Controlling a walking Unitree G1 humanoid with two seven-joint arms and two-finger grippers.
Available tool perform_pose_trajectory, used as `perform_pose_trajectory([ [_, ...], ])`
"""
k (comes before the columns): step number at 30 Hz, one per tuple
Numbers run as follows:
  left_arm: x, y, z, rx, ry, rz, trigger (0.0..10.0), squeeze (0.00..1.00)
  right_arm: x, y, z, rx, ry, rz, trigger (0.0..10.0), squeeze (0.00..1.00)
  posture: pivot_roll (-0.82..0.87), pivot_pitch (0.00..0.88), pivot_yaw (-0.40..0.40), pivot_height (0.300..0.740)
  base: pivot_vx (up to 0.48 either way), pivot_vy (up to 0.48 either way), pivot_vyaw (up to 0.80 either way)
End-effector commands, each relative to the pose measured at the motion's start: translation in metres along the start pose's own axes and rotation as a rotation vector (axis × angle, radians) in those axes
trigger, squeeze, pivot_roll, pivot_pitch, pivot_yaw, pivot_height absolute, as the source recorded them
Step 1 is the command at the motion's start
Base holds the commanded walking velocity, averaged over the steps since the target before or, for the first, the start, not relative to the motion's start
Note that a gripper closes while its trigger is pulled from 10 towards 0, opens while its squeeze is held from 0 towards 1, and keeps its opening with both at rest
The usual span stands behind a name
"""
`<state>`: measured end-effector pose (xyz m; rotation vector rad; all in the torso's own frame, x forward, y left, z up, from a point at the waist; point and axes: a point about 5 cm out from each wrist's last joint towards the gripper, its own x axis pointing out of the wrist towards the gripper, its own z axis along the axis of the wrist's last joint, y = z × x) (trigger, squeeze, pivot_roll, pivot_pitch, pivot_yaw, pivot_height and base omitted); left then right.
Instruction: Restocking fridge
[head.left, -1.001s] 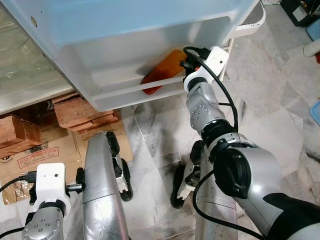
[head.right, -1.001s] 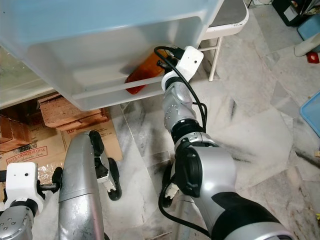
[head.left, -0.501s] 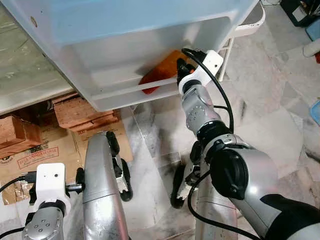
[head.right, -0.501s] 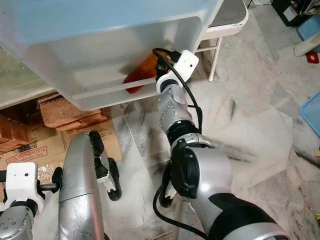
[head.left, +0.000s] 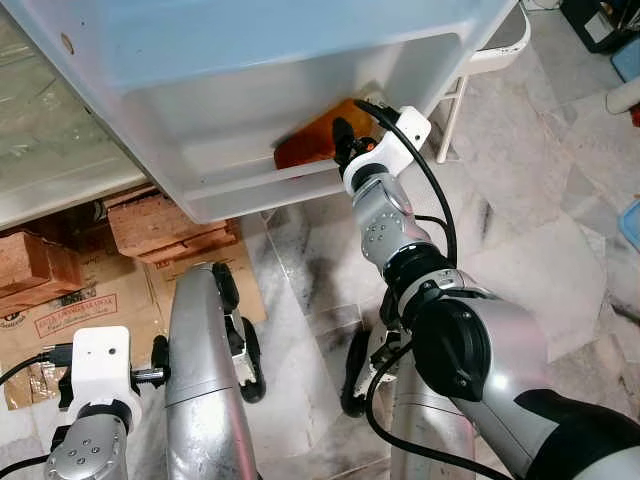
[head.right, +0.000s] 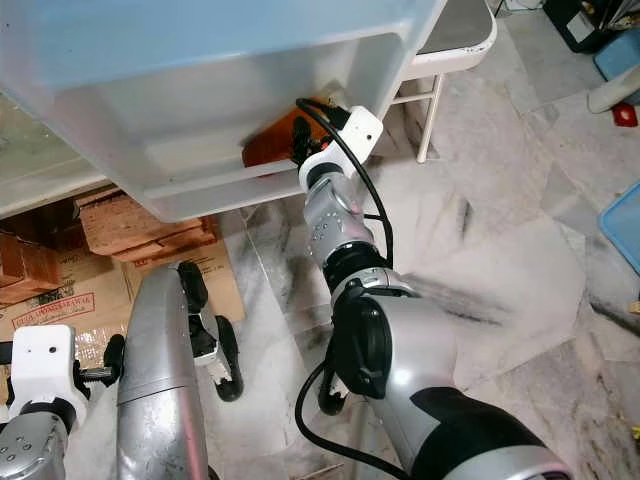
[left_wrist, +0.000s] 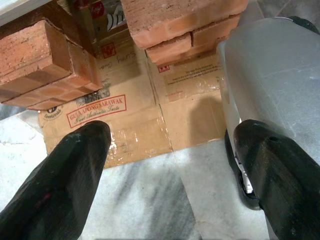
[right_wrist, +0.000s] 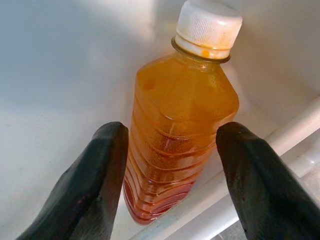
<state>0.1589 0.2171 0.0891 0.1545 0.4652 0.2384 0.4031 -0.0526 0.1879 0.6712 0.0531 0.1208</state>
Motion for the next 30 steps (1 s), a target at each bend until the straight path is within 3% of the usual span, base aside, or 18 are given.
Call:
perform_pose_trajectory([
  [1,-0.004,0.001,-0.013,0.004,0.069,0.007,10.0,0.00,-0.002,-0.004,-0.008,0.018,0.036,-0.019,10.0,1.00,0.31,0.482,-0.098,0.526,0.000,0.000,0.00],
  [3,-0.004,0.001,-0.013,0.005,0.067,0.007,10.0,0.00,-0.002,-0.004,-0.009,0.012,0.038,-0.024,10.0,1.00,0.32,0.482,-0.098,0.526,0.000,0.000,0.00],
  [4,-0.004,0.001,-0.013,0.005,0.066,0.008,10.0,0.00,-0.002,-0.004,-0.009,0.007,0.039,-0.025,10.0,0.51,0.32,0.482,-0.098,0.526,0.000,0.000,0.00],
  [6,-0.003,0.001,-0.012,0.005,0.064,0.009,10.0,0.00,-0.002,-0.001,-0.008,-0.031,0.022,-0.013,10.0,0.00,0.32,0.477,-0.098,0.526,0.000,0.000,0.00],
  [11,-0.001,0.002,-0.010,0.002,0.049,0.014,10.0,0.00,-0.001,0.001,-0.001,-0.167,-0.021,0.038,10.0,0.00,0.31,0.458,-0.102,0.526,0.000,0.000,0.00],
  [14,0.005,0.001,-0.007,-0.002,0.031,0.015,10.0,0.00,-0.003,-0.014,0.003,-0.243,-0.029,0.057,10.0,0.00,0.30,0.429,-0.109,0.526,0.000,0.000,0.00],
  [17,0.015,0.000,-0.004,-0.010,0.008,0.016,10.0,0.00,-0.008,-0.040,0.007,-0.323,-0.021,0.062,10.0,0.00,0.27,0.395,-0.115,0.526,0.000,0.000,0.00],
  [19,0.018,-0.001,-0.003,-0.013,0.000,0.016,10.0,0.00,-0.009,-0.046,0.008,-0.345,-0.020,0.066,10.0,0.00,0.26,0.380,-0.117,0.526,0.000,0.000,0.00],
  [20,0.023,-0.003,0.001,-0.027,-0.024,0.015,10.0,0.00,-0.013,-0.059,0.015,-0.403,-0.039,0.084,10.0,0.00,0.25,0.357,-0.119,0.526,0.000,0.000,0.00],
  [27,0.035,-0.009,0.012,-0.067,-0.094,0.004,10.0,0.00,-0.024,-0.078,0.025,-0.484,-0.100,0.109,10.0,0.00,0.21,0.278,-0.123,0.526,0.000,0.000,0.00],
  [28,0.036,-0.009,0.013,-0.069,-0.099,0.003,10.0,0.00,-0.026,-0.079,0.025,-0.492,-0.106,0.115,10.0,0.19,0.21,0.272,-0.122,0.526,0.000,0.000,0.00],
  [29,0.039,-0.010,0.014,-0.073,-0.102,0.004,10.0,0.00,-0.028,-0.081,0.024,-0.505,-0.113,0.121,10.0,0.73,0.20,0.259,-0.122,0.526,0.000,0.000,0.00],
  [30,0.042,-0.011,0.014,-0.074,-0.107,0.002,10.0,0.00,-0.033,-0.084,0.020,-0.513,-0.117,0.120,10.0,1.00,0.19,0.246,-0.122,0.526,0.000,0.000,0.00],
])
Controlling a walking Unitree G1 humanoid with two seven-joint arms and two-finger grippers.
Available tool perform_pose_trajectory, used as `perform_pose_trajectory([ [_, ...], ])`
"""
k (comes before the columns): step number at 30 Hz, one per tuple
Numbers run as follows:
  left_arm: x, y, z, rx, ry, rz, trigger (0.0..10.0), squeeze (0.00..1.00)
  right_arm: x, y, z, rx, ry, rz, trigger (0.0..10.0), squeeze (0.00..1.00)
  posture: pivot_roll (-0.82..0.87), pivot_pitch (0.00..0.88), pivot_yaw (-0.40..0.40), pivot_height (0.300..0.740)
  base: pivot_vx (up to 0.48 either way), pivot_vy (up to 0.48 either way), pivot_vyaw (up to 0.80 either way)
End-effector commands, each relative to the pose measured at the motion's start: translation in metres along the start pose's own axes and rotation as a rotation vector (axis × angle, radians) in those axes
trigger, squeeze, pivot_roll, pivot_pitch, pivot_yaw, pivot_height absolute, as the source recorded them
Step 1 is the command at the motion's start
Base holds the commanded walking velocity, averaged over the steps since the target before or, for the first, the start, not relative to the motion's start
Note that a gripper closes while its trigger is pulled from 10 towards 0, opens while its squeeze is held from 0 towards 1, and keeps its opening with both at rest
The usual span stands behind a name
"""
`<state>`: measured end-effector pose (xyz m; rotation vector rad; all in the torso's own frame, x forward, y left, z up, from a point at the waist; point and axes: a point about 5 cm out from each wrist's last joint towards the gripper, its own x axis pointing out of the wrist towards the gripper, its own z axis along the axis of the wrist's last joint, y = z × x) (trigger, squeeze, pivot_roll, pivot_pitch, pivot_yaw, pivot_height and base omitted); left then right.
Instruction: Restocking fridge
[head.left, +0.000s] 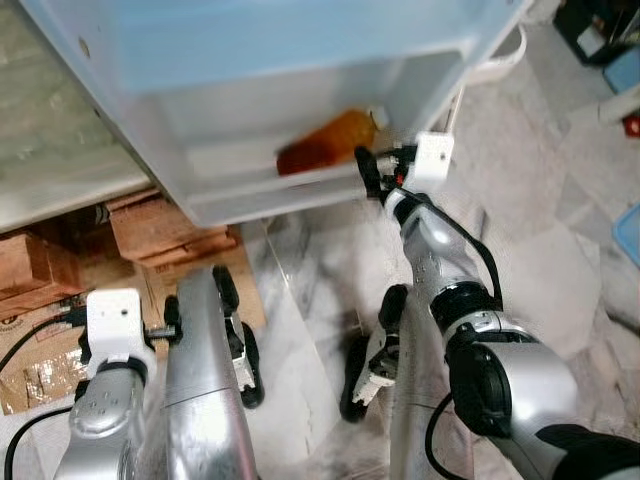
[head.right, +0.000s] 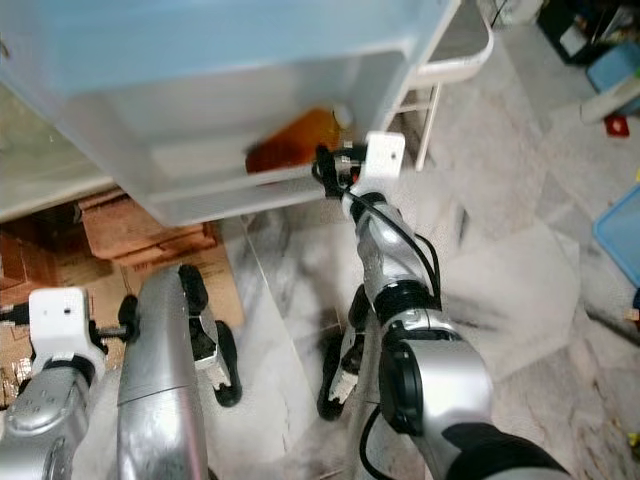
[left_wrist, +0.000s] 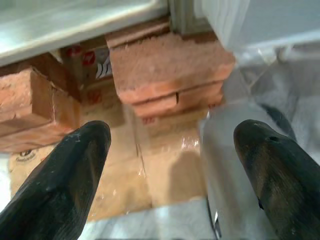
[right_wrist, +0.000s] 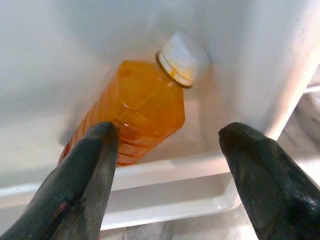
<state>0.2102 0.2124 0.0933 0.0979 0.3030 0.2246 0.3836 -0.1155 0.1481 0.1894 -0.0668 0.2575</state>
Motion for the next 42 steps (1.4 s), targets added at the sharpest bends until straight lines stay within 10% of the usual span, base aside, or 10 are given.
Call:
perform_pose_trajectory([
  [1,0.000,0.003,-0.013,0.000,0.043,0.018,10.0,0.00,-0.010,-0.017,0.005,-0.027,-0.060,-0.055,10.0,1.00,0.19,0.242,-0.121,0.526,0.000,0.000,0.00],
  [19,0.020,-0.002,-0.005,-0.018,-0.055,-0.021,10.0,0.00,-0.012,0.008,0.004,0.038,-0.053,0.041,10.0,1.00,0.18,0.200,-0.106,0.526,0.054,0.000,0.00],
  [21,0.020,-0.001,-0.008,-0.009,-0.038,-0.011,10.0,0.00,-0.014,0.014,-0.004,0.053,-0.001,0.104,10.0,0.20,0.18,0.201,-0.107,0.526,0.000,0.000,0.00],
  [22,0.019,-0.001,-0.008,-0.006,-0.038,-0.010,10.0,0.00,-0.015,0.016,-0.008,0.053,0.024,0.125,10.0,0.02,0.18,0.201,-0.107,0.526,0.000,0.000,0.00],
  [42,0.018,0.002,-0.015,0.006,-0.028,0.003,10.0,0.00,-0.024,0.035,-0.030,0.060,0.159,0.262,10.0,0.00,0.18,0.206,-0.111,0.526,0.191,0.000,0.38],
])
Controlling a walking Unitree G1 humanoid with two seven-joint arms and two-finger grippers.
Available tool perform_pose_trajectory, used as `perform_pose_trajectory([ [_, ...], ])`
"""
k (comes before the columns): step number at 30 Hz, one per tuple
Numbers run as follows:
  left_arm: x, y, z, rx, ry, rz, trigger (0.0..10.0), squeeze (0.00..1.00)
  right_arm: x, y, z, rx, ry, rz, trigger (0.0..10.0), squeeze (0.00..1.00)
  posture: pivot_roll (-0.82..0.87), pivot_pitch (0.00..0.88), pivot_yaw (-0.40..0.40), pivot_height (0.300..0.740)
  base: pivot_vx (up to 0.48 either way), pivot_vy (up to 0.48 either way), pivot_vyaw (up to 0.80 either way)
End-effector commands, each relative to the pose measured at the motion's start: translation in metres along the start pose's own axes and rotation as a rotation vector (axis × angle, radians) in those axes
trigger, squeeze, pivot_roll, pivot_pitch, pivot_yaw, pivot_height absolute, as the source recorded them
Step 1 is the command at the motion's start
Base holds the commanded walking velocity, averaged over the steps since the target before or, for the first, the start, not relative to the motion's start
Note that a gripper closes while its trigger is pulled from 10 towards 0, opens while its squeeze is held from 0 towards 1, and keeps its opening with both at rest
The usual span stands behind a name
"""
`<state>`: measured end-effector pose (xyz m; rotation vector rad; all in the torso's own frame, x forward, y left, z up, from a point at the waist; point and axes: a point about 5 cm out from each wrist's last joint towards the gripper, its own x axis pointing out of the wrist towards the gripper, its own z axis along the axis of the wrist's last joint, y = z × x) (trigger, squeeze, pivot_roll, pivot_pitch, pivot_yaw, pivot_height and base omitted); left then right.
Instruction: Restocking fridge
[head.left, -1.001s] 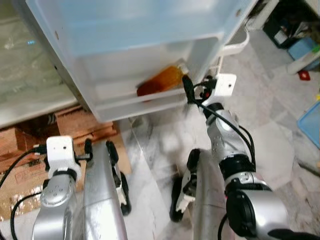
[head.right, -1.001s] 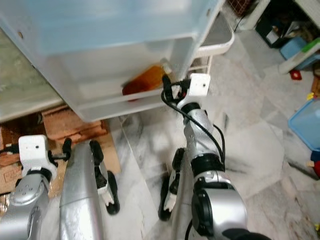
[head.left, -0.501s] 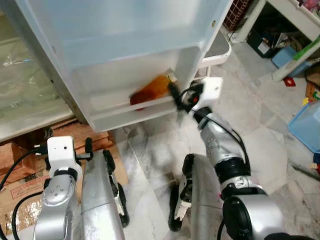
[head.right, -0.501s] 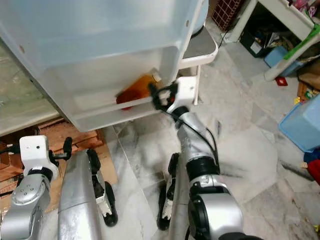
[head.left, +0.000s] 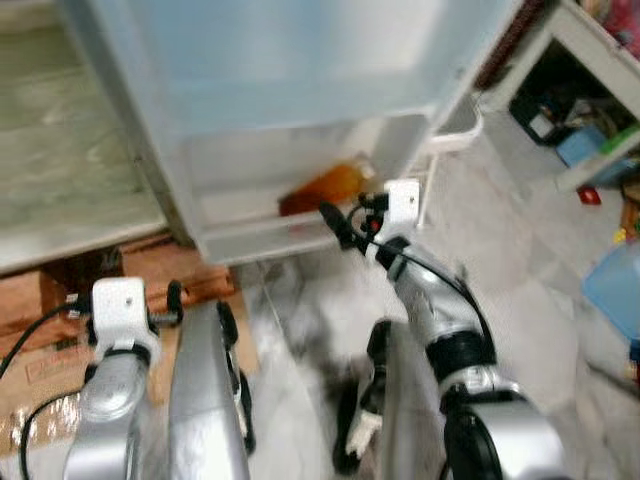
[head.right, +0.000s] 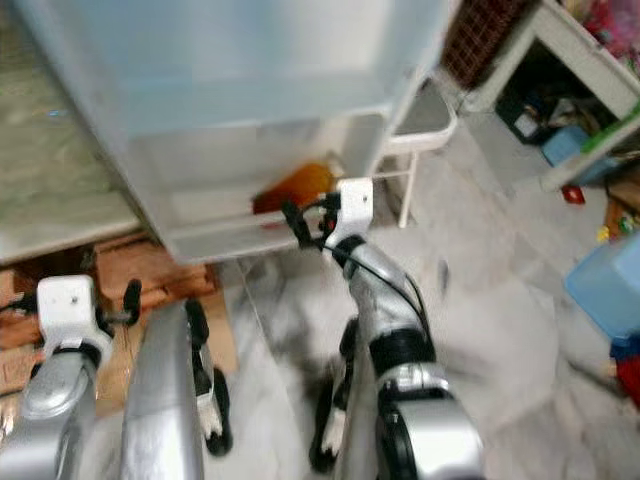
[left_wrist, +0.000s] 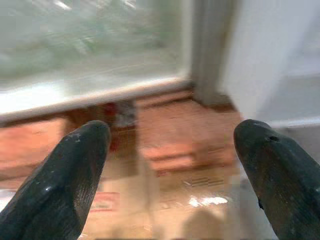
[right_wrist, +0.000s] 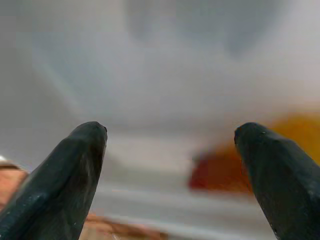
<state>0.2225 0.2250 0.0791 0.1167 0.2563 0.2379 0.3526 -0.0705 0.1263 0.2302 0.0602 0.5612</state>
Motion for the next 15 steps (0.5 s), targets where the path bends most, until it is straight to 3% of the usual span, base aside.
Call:
perform_pose_trajectory([
  [1,-0.001,-0.006,-0.004,-0.005,0.020,-0.016,10.0,0.00,-0.006,-0.011,-0.003,-0.002,0.024,-0.033,10.0,0.00,0.18,0.206,-0.109,0.526,0.289,0.000,0.00],
  [8,0.000,-0.006,-0.004,-0.004,0.020,-0.020,10.0,0.00,-0.007,-0.013,-0.008,-0.031,0.063,-0.060,10.0,0.00,0.18,0.204,-0.107,0.526,0.257,0.000,0.00],
  [15,-0.002,-0.007,-0.007,-0.004,0.041,-0.021,10.0,0.00,-0.016,-0.031,-0.021,-0.069,0.154,-0.187,10.0,0.00,0.19,0.211,-0.107,0.526,0.000,0.000,0.00],
])
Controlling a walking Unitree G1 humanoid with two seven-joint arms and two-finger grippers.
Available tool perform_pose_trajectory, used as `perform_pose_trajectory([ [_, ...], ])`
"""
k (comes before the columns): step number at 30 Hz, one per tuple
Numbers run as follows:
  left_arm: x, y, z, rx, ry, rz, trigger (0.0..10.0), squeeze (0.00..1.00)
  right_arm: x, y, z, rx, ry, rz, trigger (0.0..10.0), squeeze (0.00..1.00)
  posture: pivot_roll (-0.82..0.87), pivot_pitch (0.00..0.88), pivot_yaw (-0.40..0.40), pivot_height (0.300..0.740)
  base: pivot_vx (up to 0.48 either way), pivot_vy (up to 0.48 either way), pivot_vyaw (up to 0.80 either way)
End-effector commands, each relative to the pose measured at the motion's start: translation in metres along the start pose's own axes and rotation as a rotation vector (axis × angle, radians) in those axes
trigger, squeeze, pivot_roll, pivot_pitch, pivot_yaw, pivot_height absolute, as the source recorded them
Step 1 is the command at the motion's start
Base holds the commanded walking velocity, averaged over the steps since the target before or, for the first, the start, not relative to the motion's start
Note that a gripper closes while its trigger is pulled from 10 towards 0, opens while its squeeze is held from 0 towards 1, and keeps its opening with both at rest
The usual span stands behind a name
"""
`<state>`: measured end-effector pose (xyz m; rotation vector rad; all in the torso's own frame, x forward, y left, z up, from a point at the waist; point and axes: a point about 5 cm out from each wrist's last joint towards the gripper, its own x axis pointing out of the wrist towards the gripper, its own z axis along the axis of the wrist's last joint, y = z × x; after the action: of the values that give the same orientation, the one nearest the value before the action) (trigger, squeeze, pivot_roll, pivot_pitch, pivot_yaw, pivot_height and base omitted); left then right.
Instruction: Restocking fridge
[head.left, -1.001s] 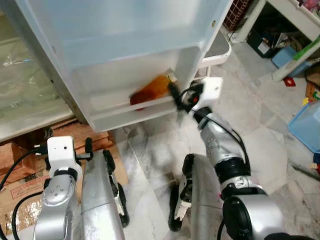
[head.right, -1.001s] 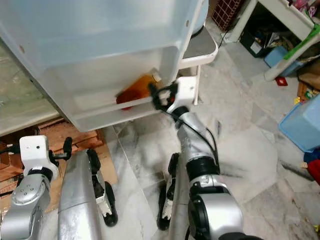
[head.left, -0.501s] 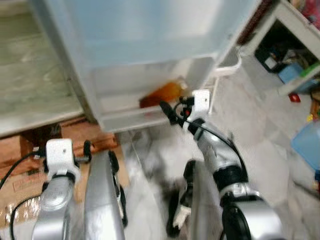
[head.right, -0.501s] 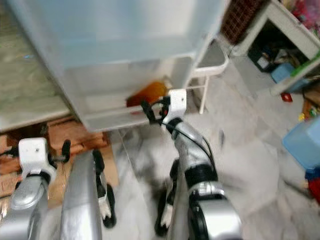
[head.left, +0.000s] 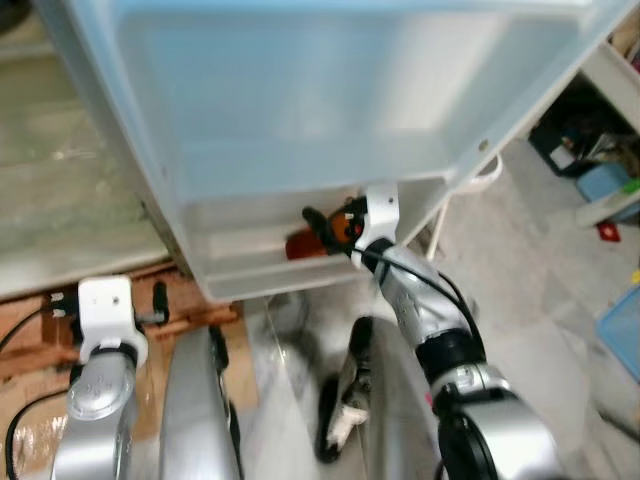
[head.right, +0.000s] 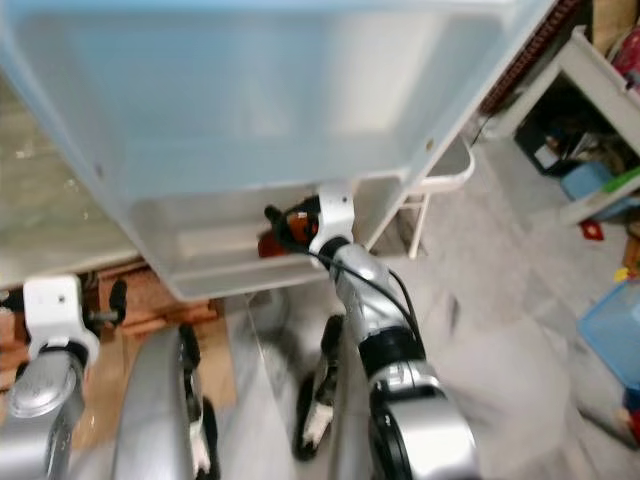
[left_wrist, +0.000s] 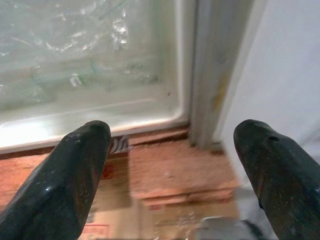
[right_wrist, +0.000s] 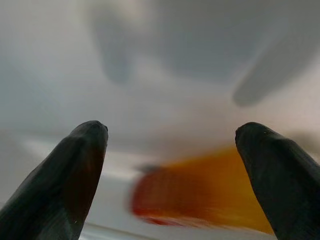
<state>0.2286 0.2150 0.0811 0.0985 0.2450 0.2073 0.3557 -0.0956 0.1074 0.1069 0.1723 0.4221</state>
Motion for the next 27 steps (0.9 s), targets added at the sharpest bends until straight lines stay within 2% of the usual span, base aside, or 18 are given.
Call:
perform_pose_trajectory([
  [1,-0.007,0.004,-0.012,0.011,0.056,0.011,10.0,0.00,-0.005,-0.007,-0.011,0.015,0.046,-0.050,10.0,0.00,0.19,0.216,-0.108,0.526,0.000,0.000,0.00],
  [5,-0.009,0.006,-0.014,0.018,0.071,0.008,10.0,0.00,-0.010,-0.014,-0.016,0.032,0.064,-0.088,10.0,0.00,0.20,0.219,-0.109,0.526,0.000,0.000,0.00],
  [15,-0.013,0.007,-0.016,0.030,0.087,-0.001,10.0,0.00,-0.017,-0.020,-0.029,0.080,0.128,-0.153,10.0,0.00,0.20,0.231,-0.109,0.526,0.000,0.000,0.00],
  [16,-0.015,0.007,-0.017,0.032,0.092,-0.002,10.0,0.00,-0.015,-0.020,-0.029,0.108,0.124,-0.170,10.0,0.71,0.21,0.246,-0.106,0.526,0.000,0.000,0.00],
  [17,-0.018,0.008,-0.018,0.033,0.100,-0.004,10.0,0.00,-0.012,-0.020,-0.028,0.138,0.113,-0.195,10.0,1.00,0.22,0.259,-0.105,0.526,0.000,0.000,0.00],
  [20,-0.026,0.010,-0.021,0.039,0.120,-0.008,10.0,0.00,-0.005,-0.018,-0.023,0.212,0.093,-0.233,10.0,1.00,0.23,0.277,-0.100,0.526,0.000,0.000,0.00],
  [27,-0.037,0.016,-0.022,0.050,0.141,-0.001,10.0,0.00,0.003,-0.010,-0.015,0.255,0.064,-0.224,10.0,1.00,0.26,0.315,-0.092,0.526,0.000,0.000,0.00],
])
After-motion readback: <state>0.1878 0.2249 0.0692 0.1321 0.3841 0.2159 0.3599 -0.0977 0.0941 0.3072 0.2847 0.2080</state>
